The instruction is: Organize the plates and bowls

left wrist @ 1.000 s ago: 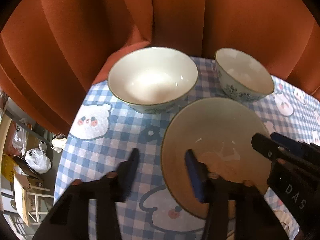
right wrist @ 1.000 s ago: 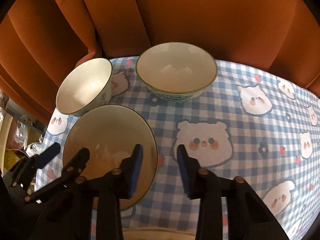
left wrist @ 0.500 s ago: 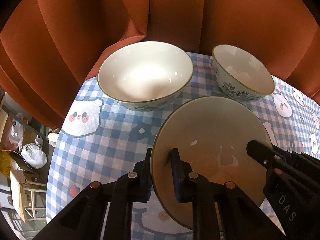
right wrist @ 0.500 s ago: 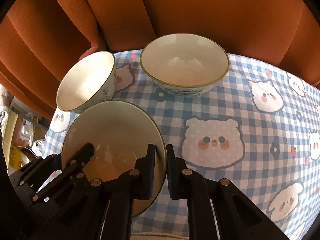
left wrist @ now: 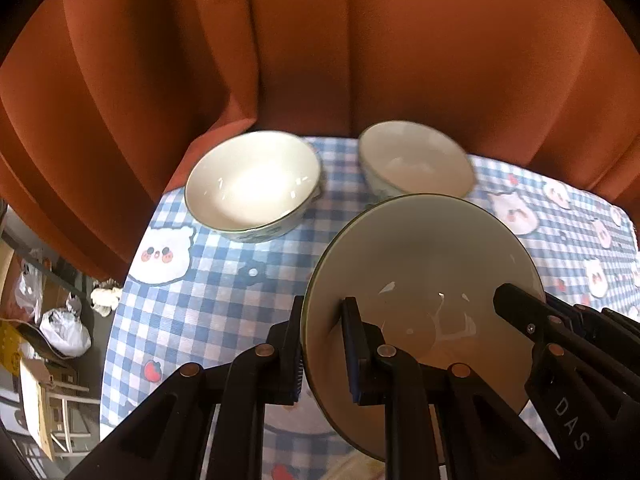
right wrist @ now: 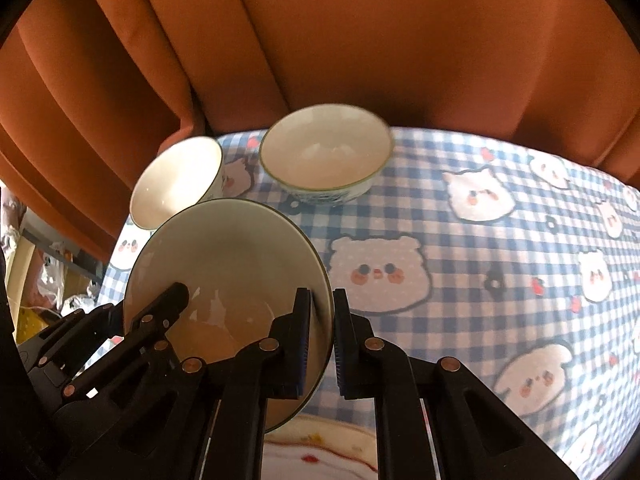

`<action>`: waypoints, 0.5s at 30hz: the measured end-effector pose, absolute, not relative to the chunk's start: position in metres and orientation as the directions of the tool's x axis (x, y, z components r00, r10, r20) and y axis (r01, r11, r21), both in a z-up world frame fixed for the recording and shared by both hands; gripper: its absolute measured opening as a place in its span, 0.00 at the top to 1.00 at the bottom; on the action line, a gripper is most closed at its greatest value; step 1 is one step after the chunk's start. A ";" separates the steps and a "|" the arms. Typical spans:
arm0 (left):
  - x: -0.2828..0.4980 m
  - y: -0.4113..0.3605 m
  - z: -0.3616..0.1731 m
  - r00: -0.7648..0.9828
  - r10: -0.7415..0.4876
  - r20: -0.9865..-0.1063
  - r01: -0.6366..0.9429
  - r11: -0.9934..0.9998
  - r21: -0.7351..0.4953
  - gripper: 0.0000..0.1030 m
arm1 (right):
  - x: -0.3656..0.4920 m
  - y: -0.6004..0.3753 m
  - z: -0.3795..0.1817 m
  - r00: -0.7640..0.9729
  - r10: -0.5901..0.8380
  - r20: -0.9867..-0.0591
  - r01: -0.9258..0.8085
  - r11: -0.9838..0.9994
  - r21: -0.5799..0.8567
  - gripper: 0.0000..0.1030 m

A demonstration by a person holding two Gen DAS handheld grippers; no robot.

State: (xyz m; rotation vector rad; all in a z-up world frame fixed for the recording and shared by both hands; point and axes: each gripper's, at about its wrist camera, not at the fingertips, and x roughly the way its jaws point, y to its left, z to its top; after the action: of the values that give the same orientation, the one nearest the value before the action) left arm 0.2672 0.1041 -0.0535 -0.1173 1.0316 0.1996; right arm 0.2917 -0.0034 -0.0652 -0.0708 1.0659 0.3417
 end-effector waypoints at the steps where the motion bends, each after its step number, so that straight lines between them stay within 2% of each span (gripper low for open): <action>1: 0.265 0.099 -0.049 0.503 0.107 -0.858 -0.211 0.978 -0.002 0.86 | 0.289 -0.007 -0.061 0.442 0.239 -0.865 -0.304 0.947 0.106 0.87; 15: 0.223 0.023 -0.023 0.550 0.077 -0.832 -0.125 0.992 0.009 0.86 | 0.240 -0.091 -0.021 0.504 0.217 -0.836 -0.230 0.967 0.112 0.87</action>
State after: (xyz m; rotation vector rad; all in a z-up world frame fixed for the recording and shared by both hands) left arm 0.2225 0.0226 -0.0227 -0.0538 0.9818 0.1197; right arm 0.2400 -0.0915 -0.0211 -0.0147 1.0075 0.2697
